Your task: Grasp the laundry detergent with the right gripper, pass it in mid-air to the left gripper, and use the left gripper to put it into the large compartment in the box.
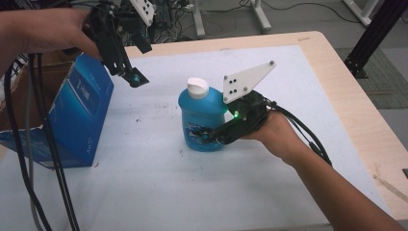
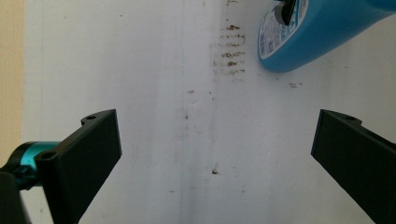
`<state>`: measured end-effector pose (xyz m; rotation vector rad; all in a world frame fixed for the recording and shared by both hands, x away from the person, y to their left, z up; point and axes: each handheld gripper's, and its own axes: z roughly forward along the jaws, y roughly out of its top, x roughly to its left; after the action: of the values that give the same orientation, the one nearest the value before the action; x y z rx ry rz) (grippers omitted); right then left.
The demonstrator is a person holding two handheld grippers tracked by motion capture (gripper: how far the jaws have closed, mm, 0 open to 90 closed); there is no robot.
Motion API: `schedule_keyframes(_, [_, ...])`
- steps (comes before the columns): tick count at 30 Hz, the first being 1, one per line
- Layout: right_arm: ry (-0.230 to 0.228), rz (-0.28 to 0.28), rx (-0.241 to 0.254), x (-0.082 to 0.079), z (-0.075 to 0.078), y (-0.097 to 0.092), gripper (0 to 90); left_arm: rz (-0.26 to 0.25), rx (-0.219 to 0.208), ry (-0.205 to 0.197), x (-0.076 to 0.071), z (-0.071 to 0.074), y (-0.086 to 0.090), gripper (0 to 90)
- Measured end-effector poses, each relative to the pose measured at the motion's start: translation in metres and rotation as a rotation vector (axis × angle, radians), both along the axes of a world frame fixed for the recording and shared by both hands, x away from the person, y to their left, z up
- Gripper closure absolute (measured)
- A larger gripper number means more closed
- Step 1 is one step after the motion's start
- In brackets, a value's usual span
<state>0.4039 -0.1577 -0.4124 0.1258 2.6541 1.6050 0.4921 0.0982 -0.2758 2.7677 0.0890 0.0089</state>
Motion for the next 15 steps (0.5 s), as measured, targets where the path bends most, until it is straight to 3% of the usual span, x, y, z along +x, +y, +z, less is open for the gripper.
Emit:
schedule_keyframes(6, [0.016, -0.008, 0.026, 0.001, 0.008, -0.004, 45.8, 0.003, -0.005, 0.020, -0.005, 0.002, 0.000, 1.6])
schedule_keyframes(15, [0.011, -0.020, -0.002, -0.001, 0.028, -0.015, 45.5, -0.010, 0.012, 0.069, -0.024, 0.015, -0.010, 1.6])
